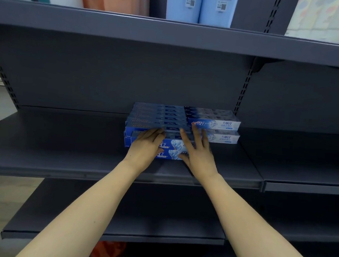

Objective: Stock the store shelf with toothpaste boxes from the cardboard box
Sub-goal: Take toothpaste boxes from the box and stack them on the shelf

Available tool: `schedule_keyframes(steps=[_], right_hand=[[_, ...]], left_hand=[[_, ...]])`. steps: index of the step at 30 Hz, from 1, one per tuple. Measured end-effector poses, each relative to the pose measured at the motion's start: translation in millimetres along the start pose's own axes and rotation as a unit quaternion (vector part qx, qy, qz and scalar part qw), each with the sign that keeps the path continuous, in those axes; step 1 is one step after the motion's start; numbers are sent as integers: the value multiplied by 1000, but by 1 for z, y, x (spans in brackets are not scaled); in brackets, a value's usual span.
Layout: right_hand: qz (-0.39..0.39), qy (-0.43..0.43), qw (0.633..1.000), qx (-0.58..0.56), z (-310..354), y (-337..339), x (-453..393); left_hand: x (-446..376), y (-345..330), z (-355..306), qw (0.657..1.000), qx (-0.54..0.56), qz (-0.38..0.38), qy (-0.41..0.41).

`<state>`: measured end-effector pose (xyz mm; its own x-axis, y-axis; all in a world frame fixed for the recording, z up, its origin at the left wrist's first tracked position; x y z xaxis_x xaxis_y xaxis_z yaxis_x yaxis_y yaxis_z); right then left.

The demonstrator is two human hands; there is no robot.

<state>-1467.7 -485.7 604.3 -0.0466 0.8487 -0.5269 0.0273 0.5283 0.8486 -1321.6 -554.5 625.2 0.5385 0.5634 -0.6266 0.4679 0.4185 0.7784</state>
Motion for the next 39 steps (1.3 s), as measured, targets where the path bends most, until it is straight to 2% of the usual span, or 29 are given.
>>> schedule_keyframes(steps=[4, 8, 16, 31, 39], right_hand=[[-2, -50, 993, 111, -1, 3, 1], [-25, -37, 987, 152, 1, 1, -1], [-85, -22, 991, 101, 10, 3, -4], [-40, -18, 990, 134, 19, -6, -12], [-16, -45, 995, 82, 22, -10, -13]], left_hand=[[-1, -2, 1, 1000, 6, -6, 8], [-3, -3, 1, 1000, -8, -14, 2], [-5, 0, 6, 1000, -12, -11, -3], [-4, 2, 22, 999, -2, 52, 10], [-4, 1, 24, 996, 18, 79, 25]])
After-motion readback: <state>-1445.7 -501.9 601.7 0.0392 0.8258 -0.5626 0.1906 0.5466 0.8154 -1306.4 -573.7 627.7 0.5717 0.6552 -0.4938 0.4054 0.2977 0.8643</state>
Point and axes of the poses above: each hand's wrist, its own x-axis away from the middle knuckle, its own y-axis out of the back of the hand, z = x × y, the point moved 5 cm from there along -x, towards the middle knuckle, and after that the axes turned 10 degrees about y, right-handed, at the moved point
